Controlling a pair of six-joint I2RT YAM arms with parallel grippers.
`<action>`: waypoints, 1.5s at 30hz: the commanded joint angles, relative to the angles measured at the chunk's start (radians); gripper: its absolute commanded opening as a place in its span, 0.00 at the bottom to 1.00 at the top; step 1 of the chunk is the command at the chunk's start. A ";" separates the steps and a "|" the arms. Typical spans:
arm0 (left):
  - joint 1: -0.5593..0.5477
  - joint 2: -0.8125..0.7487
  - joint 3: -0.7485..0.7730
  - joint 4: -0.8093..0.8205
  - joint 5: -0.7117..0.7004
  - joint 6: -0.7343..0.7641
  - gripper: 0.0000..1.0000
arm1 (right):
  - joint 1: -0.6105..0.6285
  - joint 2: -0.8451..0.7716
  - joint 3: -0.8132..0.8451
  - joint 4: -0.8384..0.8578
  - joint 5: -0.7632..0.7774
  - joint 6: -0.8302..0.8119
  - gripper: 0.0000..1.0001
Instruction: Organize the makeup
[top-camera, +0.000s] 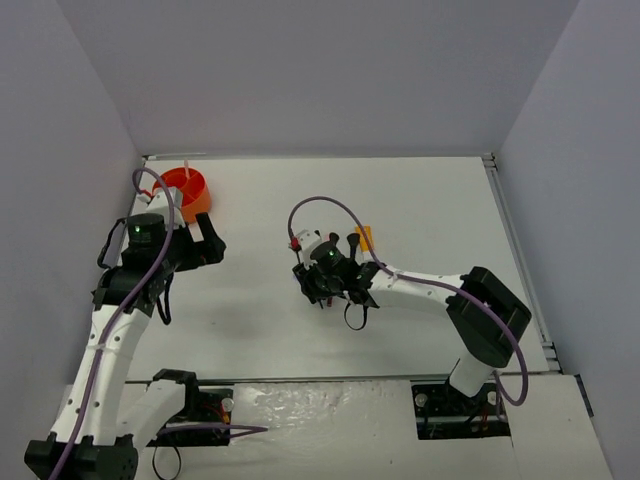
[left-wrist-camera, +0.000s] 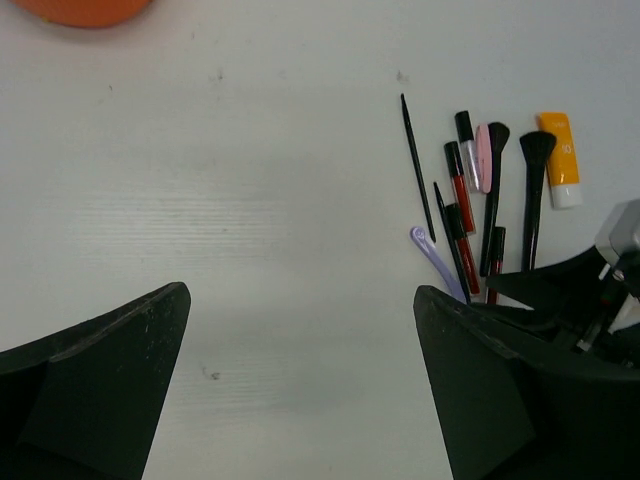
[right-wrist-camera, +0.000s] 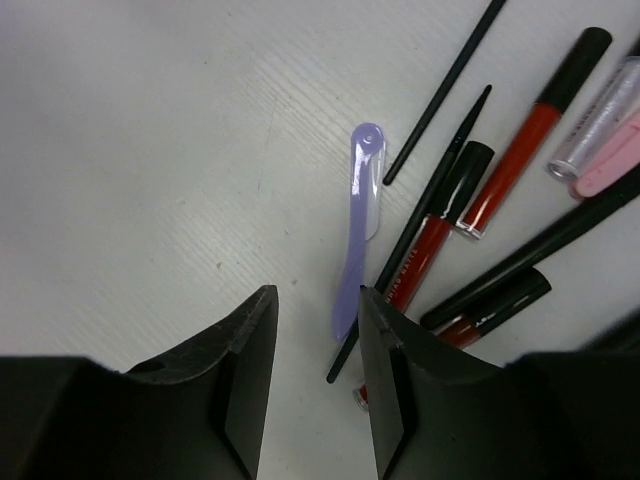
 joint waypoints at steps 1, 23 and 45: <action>0.000 -0.115 -0.088 0.009 0.037 0.017 0.94 | 0.016 0.069 0.085 0.005 -0.011 -0.054 0.35; 0.002 -0.151 -0.191 0.040 0.069 -0.006 0.94 | 0.032 0.245 0.185 -0.011 0.094 -0.061 0.37; -0.001 -0.125 -0.246 0.150 0.247 -0.153 0.94 | 0.093 0.114 0.106 -0.020 -0.022 0.000 0.00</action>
